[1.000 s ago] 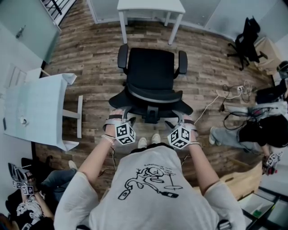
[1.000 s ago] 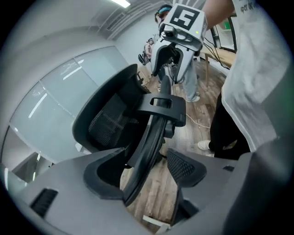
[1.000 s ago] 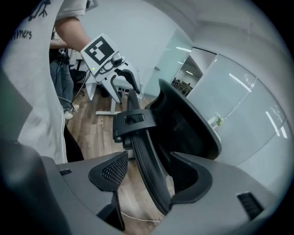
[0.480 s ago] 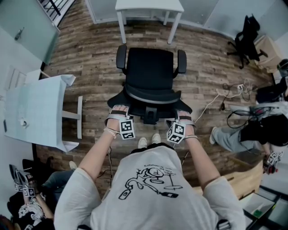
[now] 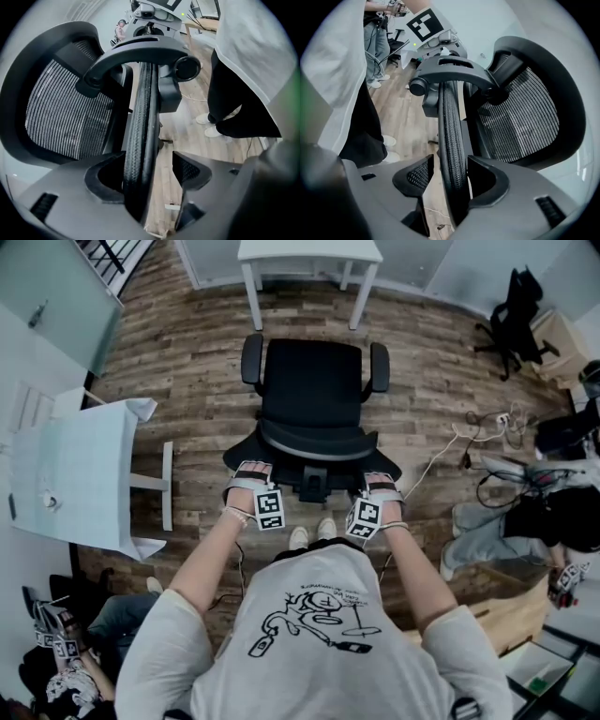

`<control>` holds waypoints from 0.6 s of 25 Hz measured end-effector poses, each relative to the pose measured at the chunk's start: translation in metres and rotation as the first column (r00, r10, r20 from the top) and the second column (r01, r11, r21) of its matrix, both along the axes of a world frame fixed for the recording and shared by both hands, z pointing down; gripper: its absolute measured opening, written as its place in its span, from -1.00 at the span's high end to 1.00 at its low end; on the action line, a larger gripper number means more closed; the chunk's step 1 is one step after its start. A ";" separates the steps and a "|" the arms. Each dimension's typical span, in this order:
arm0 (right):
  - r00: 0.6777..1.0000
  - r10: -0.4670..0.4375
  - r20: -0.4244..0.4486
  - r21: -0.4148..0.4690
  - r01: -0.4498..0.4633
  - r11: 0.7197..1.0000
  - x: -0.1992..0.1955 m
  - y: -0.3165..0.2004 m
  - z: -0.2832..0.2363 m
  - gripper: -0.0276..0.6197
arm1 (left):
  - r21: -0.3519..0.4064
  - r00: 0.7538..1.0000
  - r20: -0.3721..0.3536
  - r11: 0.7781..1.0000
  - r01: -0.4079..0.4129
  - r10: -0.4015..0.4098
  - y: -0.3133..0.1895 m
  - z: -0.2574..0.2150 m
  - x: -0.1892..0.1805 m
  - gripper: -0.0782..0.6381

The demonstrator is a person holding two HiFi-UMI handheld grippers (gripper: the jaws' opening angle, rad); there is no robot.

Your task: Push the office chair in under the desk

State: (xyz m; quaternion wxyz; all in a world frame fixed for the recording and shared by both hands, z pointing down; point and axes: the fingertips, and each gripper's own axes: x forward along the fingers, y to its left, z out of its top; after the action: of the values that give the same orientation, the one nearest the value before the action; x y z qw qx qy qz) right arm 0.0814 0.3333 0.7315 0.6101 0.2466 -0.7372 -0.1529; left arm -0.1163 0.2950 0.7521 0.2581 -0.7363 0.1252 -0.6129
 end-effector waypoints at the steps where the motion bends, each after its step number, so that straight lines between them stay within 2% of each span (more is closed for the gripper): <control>1: 1.000 -0.001 -0.001 0.013 0.001 1.000 0.000 -0.002 -0.002 0.21 | 0.003 1.000 0.004 1.000 -0.002 0.002 -0.001 0.001 -0.001 -0.06; 5: 1.000 -0.004 -0.007 0.024 0.005 1.000 0.001 -0.007 -0.001 0.38 | 0.040 1.000 0.003 0.999 -0.009 0.008 -0.009 0.000 0.000 0.12; 9: 1.000 -0.015 -0.023 0.021 0.016 1.000 0.002 -0.003 0.001 0.45 | 0.086 1.000 -0.009 0.996 -0.006 0.007 -0.014 -0.006 0.003 0.44; 15: 0.998 -0.031 -0.046 0.035 0.033 0.999 0.003 -0.004 0.002 0.51 | 0.111 0.999 0.008 0.993 -0.033 0.032 -0.013 -0.005 0.003 0.52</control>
State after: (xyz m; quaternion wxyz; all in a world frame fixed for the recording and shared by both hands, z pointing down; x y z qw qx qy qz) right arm 0.0842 0.3297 0.7332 0.6196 0.2421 -0.7243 -0.1813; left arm -0.1138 0.2822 0.7471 0.3089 -0.7209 0.1463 -0.6028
